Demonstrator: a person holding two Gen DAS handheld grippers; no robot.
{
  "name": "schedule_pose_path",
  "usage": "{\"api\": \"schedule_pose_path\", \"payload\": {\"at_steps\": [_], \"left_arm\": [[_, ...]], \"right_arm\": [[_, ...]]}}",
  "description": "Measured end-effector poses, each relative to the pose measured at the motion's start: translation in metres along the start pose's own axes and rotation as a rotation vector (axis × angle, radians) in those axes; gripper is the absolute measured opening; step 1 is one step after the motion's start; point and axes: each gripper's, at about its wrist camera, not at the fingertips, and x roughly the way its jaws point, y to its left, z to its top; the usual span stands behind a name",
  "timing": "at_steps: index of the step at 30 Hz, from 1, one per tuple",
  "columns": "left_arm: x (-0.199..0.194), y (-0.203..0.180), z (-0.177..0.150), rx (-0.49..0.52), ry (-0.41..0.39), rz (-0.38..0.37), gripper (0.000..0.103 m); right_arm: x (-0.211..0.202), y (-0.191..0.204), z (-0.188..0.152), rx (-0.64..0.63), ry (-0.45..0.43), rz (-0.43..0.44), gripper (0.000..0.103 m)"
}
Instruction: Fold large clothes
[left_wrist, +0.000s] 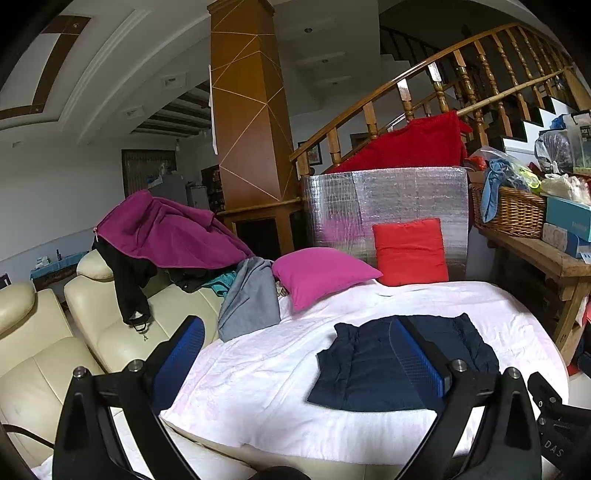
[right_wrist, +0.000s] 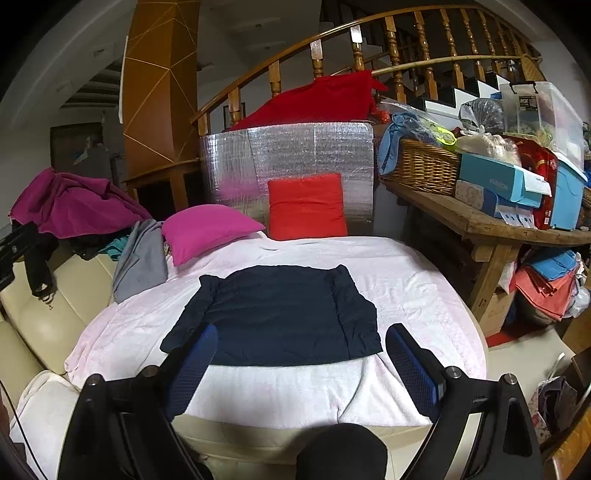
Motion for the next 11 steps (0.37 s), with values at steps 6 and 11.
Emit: {"api": "schedule_pose_path", "payload": {"at_steps": [6,11], "left_arm": [[0.001,0.002,0.002,-0.008,-0.015,-0.009,0.100],[0.021,0.011,0.007,-0.069,-0.006,-0.021,0.100]], "right_arm": [[0.003,0.005,0.005,-0.018,-0.009,0.000,0.094],[0.016,0.003,0.019,-0.010,0.000,0.020,0.094]]}}
